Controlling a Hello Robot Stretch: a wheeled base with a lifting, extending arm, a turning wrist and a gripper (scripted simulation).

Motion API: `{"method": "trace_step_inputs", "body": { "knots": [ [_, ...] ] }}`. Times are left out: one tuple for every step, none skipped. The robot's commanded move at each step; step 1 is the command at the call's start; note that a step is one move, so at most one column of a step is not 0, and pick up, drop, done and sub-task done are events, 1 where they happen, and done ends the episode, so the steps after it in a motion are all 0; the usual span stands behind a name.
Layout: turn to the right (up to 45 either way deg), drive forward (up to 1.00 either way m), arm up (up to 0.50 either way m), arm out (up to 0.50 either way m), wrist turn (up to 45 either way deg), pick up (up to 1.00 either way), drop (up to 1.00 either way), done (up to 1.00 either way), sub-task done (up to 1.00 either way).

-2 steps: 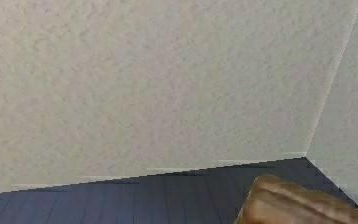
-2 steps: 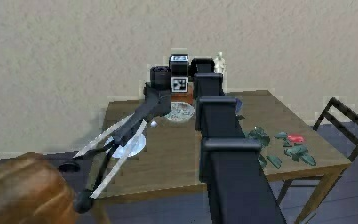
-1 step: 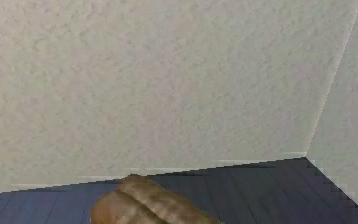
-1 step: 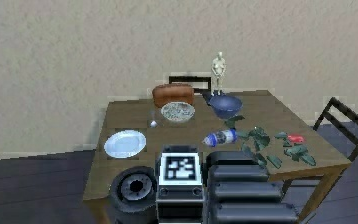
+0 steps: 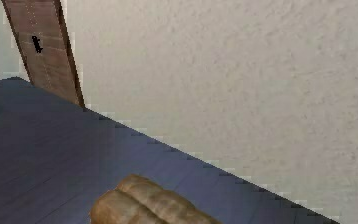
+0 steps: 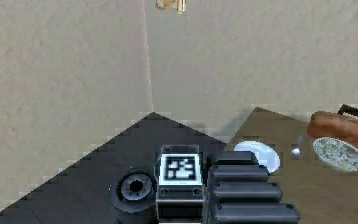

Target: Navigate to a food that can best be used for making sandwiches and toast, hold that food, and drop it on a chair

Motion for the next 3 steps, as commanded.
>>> {"method": "trace_step_inputs", "body": {
  "knots": [
    [-15.0, 0.0, 0.0, 0.0, 0.0, 0.0, 0.0, 0.0, 0.0],
    [0.0, 0.35, 0.0, 0.0, 0.0, 0.0, 0.0, 0.0, 0.0],
    [-45.0, 0.0, 0.0, 0.0, 0.0, 0.0, 0.0, 0.0, 0.0]
  ]
}}
